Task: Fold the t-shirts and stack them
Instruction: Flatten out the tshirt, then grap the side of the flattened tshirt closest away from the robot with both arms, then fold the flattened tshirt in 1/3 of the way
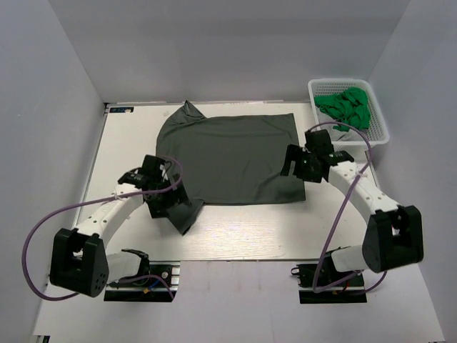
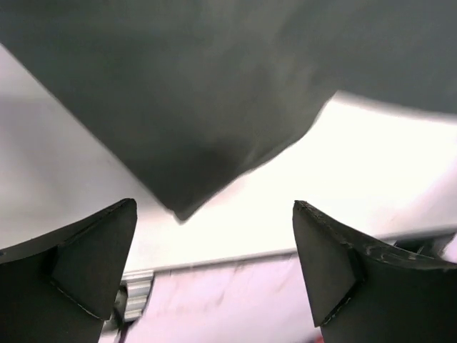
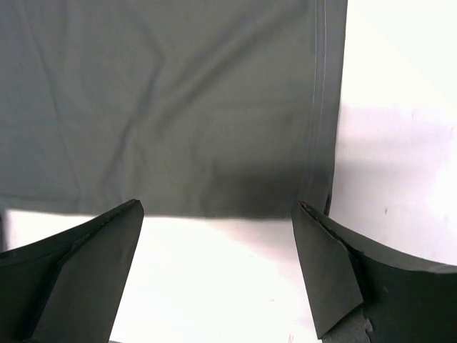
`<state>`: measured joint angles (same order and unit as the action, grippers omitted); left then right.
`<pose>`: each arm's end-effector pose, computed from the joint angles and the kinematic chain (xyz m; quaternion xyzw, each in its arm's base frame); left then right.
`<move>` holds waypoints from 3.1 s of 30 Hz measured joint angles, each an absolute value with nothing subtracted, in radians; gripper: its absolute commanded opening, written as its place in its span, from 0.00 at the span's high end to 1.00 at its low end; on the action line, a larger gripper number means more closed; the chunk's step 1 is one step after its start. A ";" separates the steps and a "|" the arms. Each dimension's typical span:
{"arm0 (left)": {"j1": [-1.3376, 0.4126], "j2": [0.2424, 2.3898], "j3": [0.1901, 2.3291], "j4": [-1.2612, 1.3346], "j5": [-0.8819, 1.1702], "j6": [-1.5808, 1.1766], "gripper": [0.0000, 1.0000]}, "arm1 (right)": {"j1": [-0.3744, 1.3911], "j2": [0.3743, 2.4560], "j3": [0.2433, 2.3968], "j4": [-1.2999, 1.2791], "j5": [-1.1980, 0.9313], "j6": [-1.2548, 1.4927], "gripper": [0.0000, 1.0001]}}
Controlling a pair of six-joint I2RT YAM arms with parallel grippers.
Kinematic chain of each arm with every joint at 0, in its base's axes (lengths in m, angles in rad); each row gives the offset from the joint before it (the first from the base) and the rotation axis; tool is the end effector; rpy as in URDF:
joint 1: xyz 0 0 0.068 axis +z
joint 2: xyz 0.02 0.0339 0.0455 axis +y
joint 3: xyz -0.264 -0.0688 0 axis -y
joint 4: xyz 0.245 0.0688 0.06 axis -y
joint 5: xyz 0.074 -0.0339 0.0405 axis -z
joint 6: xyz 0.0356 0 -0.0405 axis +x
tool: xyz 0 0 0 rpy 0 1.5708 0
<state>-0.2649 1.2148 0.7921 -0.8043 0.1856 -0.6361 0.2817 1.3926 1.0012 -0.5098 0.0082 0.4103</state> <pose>0.2036 -0.0620 0.2126 -0.1655 0.9671 -0.1564 0.1136 0.2792 0.0805 0.2494 0.0620 0.9424 0.1078 0.3104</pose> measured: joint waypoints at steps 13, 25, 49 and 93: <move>-0.404 1.214 0.596 -0.822 0.234 -0.725 0.20 | 0.270 1.306 0.876 -0.516 -0.012 0.416 0.10; -0.447 1.419 0.678 -0.817 0.133 -0.739 0.97 | 0.250 1.337 0.867 -0.499 0.006 0.424 0.10; -0.449 1.454 0.733 -0.836 0.060 -0.734 1.00 | 0.228 1.486 0.756 -0.356 0.080 0.495 0.89; -0.353 1.739 1.507 -1.029 -0.086 -0.581 1.00 | 0.214 1.628 1.226 -0.759 0.013 0.469 1.00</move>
<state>-0.3531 1.7393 1.5066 -1.0290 -0.0856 -0.5812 0.2138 1.6276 1.2263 -0.7586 0.0132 0.4686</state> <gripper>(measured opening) 0.022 0.039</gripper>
